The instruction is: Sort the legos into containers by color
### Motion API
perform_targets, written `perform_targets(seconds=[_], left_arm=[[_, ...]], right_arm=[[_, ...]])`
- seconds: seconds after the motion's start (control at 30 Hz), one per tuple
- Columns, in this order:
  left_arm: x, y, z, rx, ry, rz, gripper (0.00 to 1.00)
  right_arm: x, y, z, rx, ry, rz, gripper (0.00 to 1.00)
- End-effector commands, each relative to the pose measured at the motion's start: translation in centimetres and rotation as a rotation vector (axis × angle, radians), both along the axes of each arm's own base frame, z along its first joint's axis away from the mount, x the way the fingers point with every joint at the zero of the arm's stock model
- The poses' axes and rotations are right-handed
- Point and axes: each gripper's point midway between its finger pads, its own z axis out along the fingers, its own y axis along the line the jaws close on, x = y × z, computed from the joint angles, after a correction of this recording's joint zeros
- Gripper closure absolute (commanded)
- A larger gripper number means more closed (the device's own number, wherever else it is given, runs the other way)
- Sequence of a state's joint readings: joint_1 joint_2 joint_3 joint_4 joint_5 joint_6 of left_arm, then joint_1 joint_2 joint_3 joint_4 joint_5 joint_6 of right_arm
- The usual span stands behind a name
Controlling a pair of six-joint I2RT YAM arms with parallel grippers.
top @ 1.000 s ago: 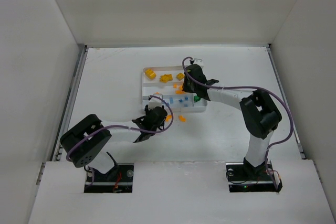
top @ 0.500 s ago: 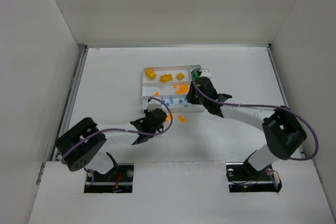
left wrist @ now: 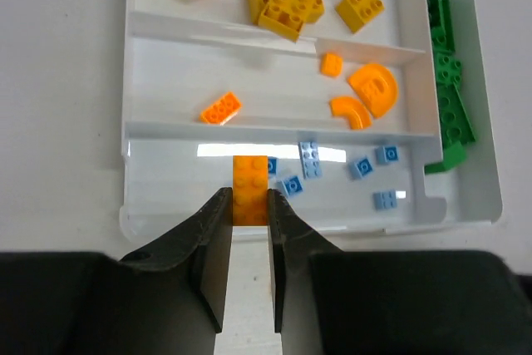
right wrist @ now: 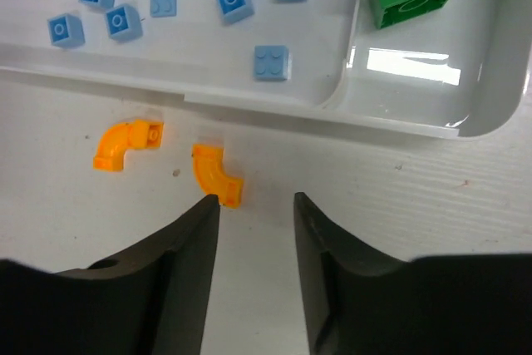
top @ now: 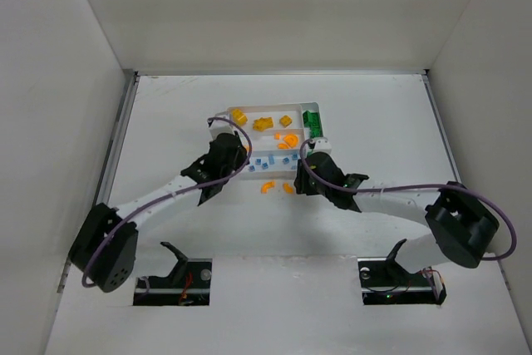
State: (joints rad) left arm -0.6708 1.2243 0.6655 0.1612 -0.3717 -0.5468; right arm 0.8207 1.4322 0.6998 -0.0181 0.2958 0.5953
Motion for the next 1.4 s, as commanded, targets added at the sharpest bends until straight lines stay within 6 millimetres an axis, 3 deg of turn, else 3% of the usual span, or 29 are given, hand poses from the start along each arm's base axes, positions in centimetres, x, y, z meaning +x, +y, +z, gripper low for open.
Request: perform_targets(seconds=[0.0,0.17,0.47,0.83,1.0,1.1,1.23,1.37], left_arm=[[2.7,-1.1,0.3,-0.066,0.036,-0.024,0.87],[5.8,-0.8,-1.2,-0.114,0.086,0.03,0.86],[9.3,-0.7,-3.2,-0.065,0.094,0.07,0.84],[10.1,0.0,-5.0,-0.018,0.112,0.103,0.74],[9.6,0.1,-4.6,-0.012,0.101,0.104,0.6],[8.5,0.3,-3.0,-0.025,0.066,0.1,0.6],[5.6,0.1,-1.8,-0.039,0.031,0.061,0.6],[1.8,0.1,-2.7,-0.04,0.039,0.012,0.6]], right_arm=[[-0.3,1.4,1.6,0.027,-0.055,0.051,0.51],[-1.1,2.0,0.7,-0.017,-0.045,0.103,0.38],[-1.4,2.5,-0.6,-0.076,-0.01,0.153,0.37],[-0.9,4.2,-1.5,-0.125,0.001,0.225,0.37],[-0.7,4.3,-2.2,-0.162,0.019,0.237,0.37],[-0.7,4.4,-2.5,-0.164,0.024,0.241,0.4],[-0.7,4.2,-3.0,-0.179,0.034,0.241,0.5],[-0.7,4.3,-3.7,-0.183,0.037,0.246,0.5]])
